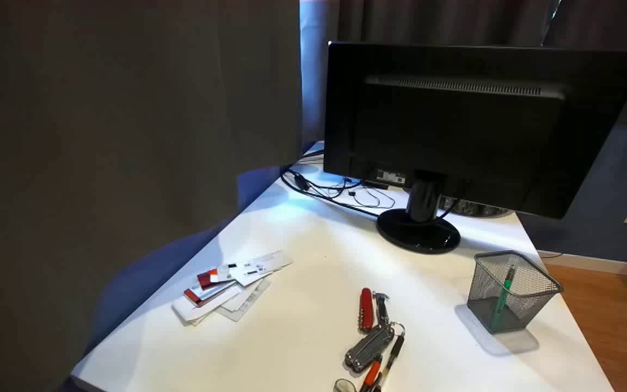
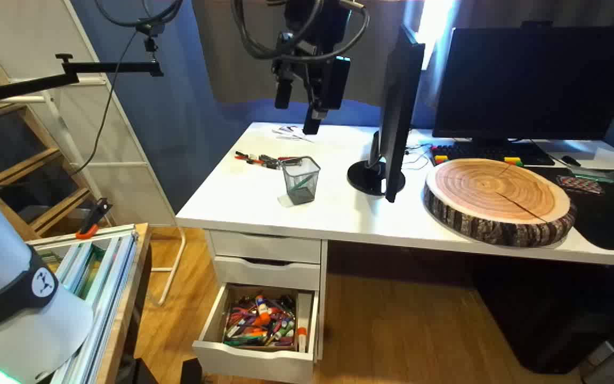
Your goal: Open the second white drawer from the top
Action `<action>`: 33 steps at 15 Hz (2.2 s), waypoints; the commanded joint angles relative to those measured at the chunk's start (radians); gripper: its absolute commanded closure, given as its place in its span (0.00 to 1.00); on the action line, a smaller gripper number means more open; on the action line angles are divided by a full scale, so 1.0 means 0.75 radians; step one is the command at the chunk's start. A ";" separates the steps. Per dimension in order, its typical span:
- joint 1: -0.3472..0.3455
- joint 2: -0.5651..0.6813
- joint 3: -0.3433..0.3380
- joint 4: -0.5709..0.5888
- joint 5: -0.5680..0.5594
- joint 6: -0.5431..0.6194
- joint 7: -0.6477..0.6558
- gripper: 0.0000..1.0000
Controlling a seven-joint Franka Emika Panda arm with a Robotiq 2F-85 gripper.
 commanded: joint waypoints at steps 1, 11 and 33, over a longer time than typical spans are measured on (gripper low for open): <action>-0.015 0.000 0.015 0.002 0.003 -0.002 -0.002 0.00; -0.015 0.001 0.015 0.002 0.003 -0.002 -0.002 0.00; -0.038 0.709 0.197 -0.310 0.993 0.648 -0.985 0.00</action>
